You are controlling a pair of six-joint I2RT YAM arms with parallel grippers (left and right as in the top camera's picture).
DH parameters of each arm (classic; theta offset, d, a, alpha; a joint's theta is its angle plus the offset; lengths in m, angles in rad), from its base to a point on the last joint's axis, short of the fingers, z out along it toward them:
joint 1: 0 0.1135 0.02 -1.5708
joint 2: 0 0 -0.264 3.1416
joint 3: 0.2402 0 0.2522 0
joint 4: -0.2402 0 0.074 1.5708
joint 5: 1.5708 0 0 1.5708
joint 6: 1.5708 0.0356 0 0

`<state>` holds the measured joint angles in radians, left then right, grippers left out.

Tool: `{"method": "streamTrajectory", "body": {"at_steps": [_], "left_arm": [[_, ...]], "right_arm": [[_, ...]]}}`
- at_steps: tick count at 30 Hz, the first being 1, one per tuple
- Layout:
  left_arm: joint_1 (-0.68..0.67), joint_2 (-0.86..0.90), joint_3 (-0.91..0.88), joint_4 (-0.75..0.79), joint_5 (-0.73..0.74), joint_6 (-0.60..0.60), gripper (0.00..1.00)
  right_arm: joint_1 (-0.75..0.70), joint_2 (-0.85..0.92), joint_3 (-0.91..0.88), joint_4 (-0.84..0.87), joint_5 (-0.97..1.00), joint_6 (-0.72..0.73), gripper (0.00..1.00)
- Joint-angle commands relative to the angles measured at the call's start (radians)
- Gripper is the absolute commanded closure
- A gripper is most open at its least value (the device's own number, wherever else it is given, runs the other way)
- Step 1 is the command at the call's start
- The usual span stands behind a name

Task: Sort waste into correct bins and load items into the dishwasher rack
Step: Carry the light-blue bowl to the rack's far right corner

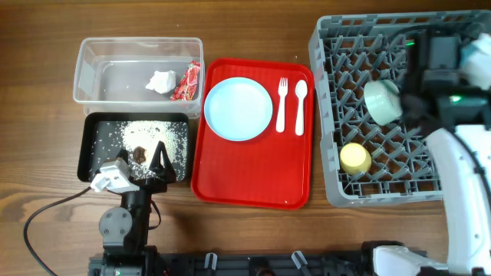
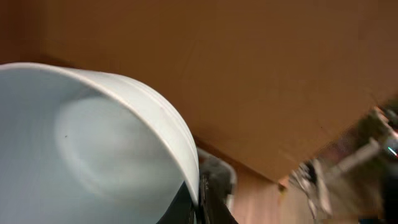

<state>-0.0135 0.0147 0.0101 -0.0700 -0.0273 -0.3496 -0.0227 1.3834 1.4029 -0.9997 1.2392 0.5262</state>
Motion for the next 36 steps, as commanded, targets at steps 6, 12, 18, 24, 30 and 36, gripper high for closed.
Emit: {"method": "streamTrajectory", "body": {"at_steps": [6, 12, 18, 24, 30, 36], "left_arm": [[0.006, -0.008, -0.005, 0.0, 0.009, -0.002, 0.0], [0.006, -0.008, -0.005, 0.0, 0.009, -0.002, 0.0], [0.006, -0.008, -0.005, 0.0, 0.009, -0.002, 0.0], [0.006, -0.008, -0.005, 0.0, 0.009, -0.002, 0.0], [0.006, -0.008, -0.005, 0.0, 0.009, -0.002, 0.0], [0.006, -0.008, -0.005, 0.0, 0.009, -0.002, 0.0]], "right_arm": [[-0.225, 0.207, 0.002, 0.096, -0.172, -0.085, 0.96], [-0.225, 0.369, 0.002, 0.217, -0.095, -0.275, 0.96], [-0.199, 0.452, 0.002, 0.325, -0.073, -0.475, 0.96], [-0.158, 0.488, -0.003, 0.387, -0.017, -0.584, 0.96], [-0.134, 0.496, -0.005, 0.412, -0.006, -0.637, 0.95], [-0.126, 0.518, -0.005, 0.412, 0.043, -0.711, 0.95]]}}
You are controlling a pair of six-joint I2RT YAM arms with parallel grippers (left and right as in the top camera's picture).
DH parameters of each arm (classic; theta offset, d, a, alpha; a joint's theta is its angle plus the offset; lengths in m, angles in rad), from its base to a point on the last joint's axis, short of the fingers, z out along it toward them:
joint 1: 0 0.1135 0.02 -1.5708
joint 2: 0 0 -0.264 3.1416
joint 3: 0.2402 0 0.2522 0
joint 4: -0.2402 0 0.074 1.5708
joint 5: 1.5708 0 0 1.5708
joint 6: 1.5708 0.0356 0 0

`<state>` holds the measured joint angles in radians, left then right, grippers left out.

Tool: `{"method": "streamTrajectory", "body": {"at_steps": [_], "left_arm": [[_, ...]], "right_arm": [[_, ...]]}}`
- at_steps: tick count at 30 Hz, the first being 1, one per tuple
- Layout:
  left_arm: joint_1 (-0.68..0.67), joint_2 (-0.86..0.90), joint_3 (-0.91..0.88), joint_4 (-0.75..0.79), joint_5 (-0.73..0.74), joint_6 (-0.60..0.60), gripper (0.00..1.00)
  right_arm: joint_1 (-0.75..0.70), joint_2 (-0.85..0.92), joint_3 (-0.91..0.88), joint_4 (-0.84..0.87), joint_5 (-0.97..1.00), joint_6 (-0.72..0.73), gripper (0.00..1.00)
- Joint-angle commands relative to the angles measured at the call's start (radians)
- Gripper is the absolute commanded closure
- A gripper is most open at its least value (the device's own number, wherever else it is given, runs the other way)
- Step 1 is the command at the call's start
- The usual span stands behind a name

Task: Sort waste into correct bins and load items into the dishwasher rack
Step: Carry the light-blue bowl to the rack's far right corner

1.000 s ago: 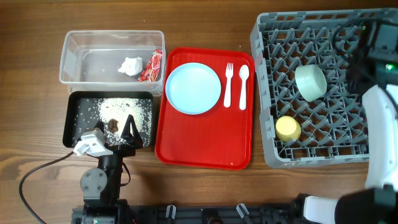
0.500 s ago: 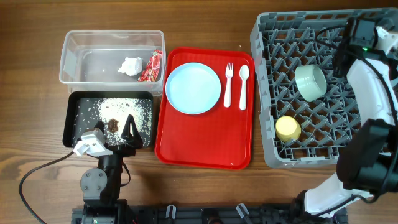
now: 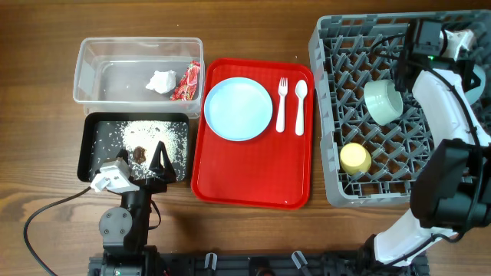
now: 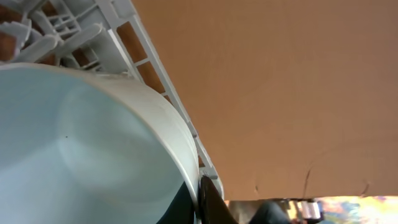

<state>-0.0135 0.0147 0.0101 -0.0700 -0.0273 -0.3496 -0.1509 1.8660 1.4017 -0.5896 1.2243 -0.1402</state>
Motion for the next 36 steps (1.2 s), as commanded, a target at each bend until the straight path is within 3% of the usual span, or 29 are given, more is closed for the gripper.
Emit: {"method": "streamTrajectory", "body": {"at_steps": [1, 12, 22, 27, 31, 36], "left_arm": [[0.006, -0.008, -0.005, 0.0, 0.009, -0.002, 0.0], [0.006, -0.008, -0.005, 0.0, 0.009, -0.002, 0.0], [0.006, -0.008, -0.005, 0.0, 0.009, -0.002, 0.0], [0.006, -0.008, -0.005, 0.0, 0.009, -0.002, 0.0], [0.006, -0.008, -0.005, 0.0, 0.009, -0.002, 0.0], [0.006, -0.008, -0.005, 0.0, 0.009, -0.002, 0.0]], "right_arm": [[0.002, 0.042, -0.003, 0.002, 0.058, -0.058, 0.95], [-0.006, 0.06, -0.003, 0.028, 0.183, -0.104, 0.96], [0.056, 0.061, -0.04, 0.009, 0.099, -0.129, 0.95], [0.058, 0.061, -0.156, 0.169, 0.144, -0.255, 0.95], [0.065, 0.015, -0.156, 0.286, 0.159, -0.272, 0.96], [0.03, -0.043, -0.156, 0.46, 0.127, -0.521, 0.96]]}}
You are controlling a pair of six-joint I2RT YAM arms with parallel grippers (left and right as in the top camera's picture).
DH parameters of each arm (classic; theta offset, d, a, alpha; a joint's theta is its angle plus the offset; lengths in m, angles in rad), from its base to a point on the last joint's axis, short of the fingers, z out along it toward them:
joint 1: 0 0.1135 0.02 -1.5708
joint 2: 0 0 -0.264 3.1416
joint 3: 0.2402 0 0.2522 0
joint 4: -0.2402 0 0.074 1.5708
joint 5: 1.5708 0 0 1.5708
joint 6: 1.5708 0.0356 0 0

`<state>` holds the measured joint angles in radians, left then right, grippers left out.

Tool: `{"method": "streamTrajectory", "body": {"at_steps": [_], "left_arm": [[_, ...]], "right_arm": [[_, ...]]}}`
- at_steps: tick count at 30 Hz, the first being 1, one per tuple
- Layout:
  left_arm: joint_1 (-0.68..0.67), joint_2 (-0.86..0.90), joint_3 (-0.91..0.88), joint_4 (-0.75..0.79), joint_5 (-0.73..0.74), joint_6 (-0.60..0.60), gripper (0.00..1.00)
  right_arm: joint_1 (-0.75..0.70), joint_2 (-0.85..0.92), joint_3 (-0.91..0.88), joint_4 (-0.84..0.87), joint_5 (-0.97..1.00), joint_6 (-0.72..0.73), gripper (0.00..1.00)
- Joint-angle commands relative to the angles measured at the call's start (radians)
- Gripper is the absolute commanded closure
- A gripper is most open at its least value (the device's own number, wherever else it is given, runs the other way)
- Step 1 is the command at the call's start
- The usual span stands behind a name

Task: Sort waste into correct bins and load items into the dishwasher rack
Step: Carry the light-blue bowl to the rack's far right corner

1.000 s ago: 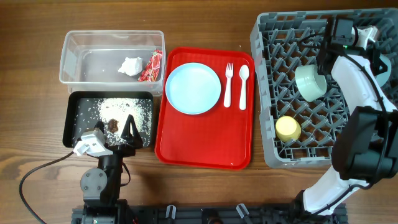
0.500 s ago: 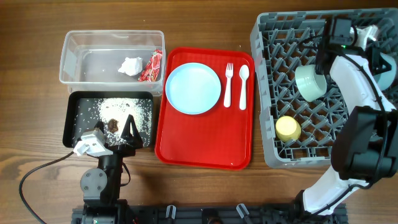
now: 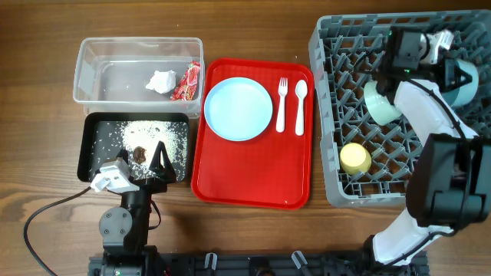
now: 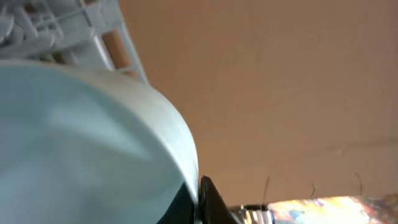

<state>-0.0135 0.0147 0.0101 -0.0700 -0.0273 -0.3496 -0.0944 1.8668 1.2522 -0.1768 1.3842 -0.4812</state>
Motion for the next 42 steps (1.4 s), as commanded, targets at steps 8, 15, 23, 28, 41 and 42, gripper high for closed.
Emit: {"method": "streamTrajectory", "body": {"at_steps": [8, 15, 23, 28, 41, 42], "left_arm": [[0.006, -0.008, -0.005, 0.0, 0.009, -0.002, 0.0], [0.006, -0.008, -0.005, 0.0, 0.009, -0.002, 0.0], [0.006, -0.008, -0.005, 0.0, 0.009, -0.002, 0.0], [0.006, -0.008, -0.005, 0.0, 0.009, -0.002, 0.0], [0.006, -0.008, -0.005, 0.0, 0.009, -0.002, 0.0], [0.006, -0.008, -0.005, 0.0, 0.009, -0.002, 0.0]], "right_arm": [[-0.059, -0.041, -0.033, 0.034, -0.028, -0.2, 0.96], [-0.001, -0.041, -0.106, 0.042, -0.061, -0.2, 0.92], [0.136, -0.092, -0.105, 0.374, -0.054, -0.376, 0.77], [0.272, -0.186, -0.105, 0.552, -0.084, -0.491, 0.68], [0.385, -0.329, -0.105, 0.625, -0.128, -0.376, 0.47], [0.404, -0.35, -0.105, 0.603, -0.129, -0.347, 0.47]]}}
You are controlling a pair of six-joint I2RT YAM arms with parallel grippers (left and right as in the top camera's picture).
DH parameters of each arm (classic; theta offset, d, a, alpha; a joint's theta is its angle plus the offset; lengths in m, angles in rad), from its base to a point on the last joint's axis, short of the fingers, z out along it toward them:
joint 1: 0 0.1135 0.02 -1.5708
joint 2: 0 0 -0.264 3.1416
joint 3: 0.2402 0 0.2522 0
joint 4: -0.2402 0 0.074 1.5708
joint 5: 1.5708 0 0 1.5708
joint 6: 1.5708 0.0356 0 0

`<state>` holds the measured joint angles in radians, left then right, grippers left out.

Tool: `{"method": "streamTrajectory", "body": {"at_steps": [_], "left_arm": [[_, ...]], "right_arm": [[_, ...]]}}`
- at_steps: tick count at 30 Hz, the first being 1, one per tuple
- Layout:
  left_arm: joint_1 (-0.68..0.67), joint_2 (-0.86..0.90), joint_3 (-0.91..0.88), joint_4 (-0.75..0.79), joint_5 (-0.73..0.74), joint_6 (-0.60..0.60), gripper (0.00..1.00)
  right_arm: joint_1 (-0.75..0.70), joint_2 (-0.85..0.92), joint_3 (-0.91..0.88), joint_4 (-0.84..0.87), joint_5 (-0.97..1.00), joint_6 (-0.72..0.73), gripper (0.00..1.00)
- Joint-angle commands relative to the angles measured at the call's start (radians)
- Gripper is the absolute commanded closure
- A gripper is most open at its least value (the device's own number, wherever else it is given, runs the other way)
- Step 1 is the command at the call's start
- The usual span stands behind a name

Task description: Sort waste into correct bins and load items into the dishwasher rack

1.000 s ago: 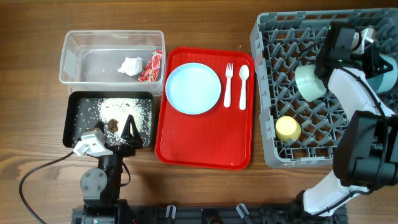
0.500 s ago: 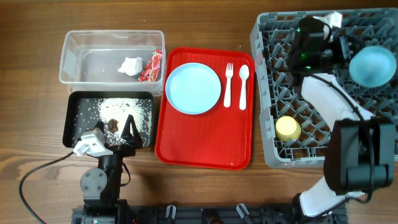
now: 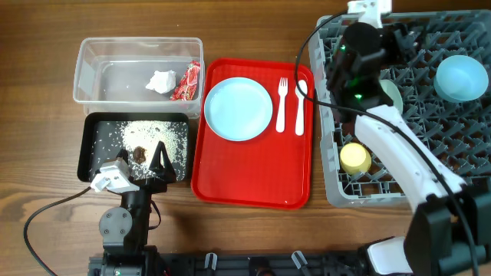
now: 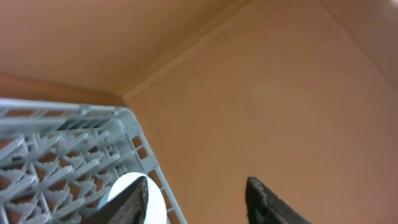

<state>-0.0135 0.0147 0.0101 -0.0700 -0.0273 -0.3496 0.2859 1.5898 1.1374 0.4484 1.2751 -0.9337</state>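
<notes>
The grey dishwasher rack (image 3: 337,184) stands at the right. In it are a light blue bowl (image 3: 460,77) at the far right, a pale green bowl (image 3: 393,93) half under my right arm, and a yellow cup (image 3: 355,158). My right gripper (image 3: 403,42) hovers over the rack's back left part, open and holding nothing; in the wrist view the right gripper (image 4: 196,196) frames bare table, with the light blue bowl (image 4: 155,208) beyond it. On the red tray (image 3: 249,180) lie a blue plate (image 3: 238,108), a white fork (image 3: 281,103) and a white spoon (image 3: 300,106). My left gripper (image 3: 159,157) rests, shut, over the black tray.
A clear bin (image 3: 84,73) at the back left holds a white tissue (image 3: 161,80) and a red wrapper (image 3: 185,81). In front of it a black tray (image 3: 88,153) carries rice and brown food scraps. A cable (image 3: 46,211) loops on the table at the front left.
My right gripper was shut on the light blue bowl at the rack's right side. Now it is open and stands further left, and the bowl sits in the rack alone.
My right gripper first held the light blue bowl over the rack's far right corner. It kept hold at both later moments, the bowl sitting lower among the pegs. Now the bowl rests there, let go, and my gripper is away to the left. My left arm never moved.
</notes>
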Motion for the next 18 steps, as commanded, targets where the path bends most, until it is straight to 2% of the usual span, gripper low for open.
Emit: {"method": "streamTrajectory", "body": {"at_steps": [1, 6, 7, 9, 11, 12, 14, 17, 18], "left_arm": [[0.006, -0.008, -0.005, 0.0, 0.009, -0.002, 0.0], [0.006, -0.008, -0.005, 0.0, 0.009, -0.002, 0.0], [0.006, -0.008, -0.005, 0.0, 0.009, -0.002, 0.0], [0.006, -0.008, -0.005, 0.0, 0.009, -0.002, 0.0], [0.006, -0.008, -0.005, 0.0, 0.009, -0.002, 0.0], [0.006, -0.008, -0.005, 0.0, 0.009, -0.002, 0.0], [0.006, -0.008, -0.005, 0.0, 0.009, -0.002, 0.0], [0.006, -0.008, -0.005, 0.0, 0.009, -0.002, 0.0], [0.006, -0.008, -0.005, 0.0, 0.009, -0.002, 0.0]], "right_arm": [[0.054, -0.097, 0.01, -0.024, -0.024, 0.119, 0.47], [0.286, -0.276, 0.011, 0.007, -0.16, 0.127, 0.41], [0.337, -0.306, 0.011, -0.013, -0.179, 0.131, 0.37], [0.433, -0.363, 0.011, -0.175, -0.202, 0.209, 0.29], [0.468, -0.402, 0.011, -0.442, -0.287, 0.38, 0.28], [0.468, -0.421, 0.011, -0.615, -0.388, 0.522, 0.26], [0.449, -0.441, 0.011, -0.837, -0.594, 0.715, 0.23], [0.401, -0.446, 0.011, -0.993, -0.732, 0.915, 0.21], [0.357, -0.446, 0.011, -1.052, -0.787, 0.992, 0.17]]}}
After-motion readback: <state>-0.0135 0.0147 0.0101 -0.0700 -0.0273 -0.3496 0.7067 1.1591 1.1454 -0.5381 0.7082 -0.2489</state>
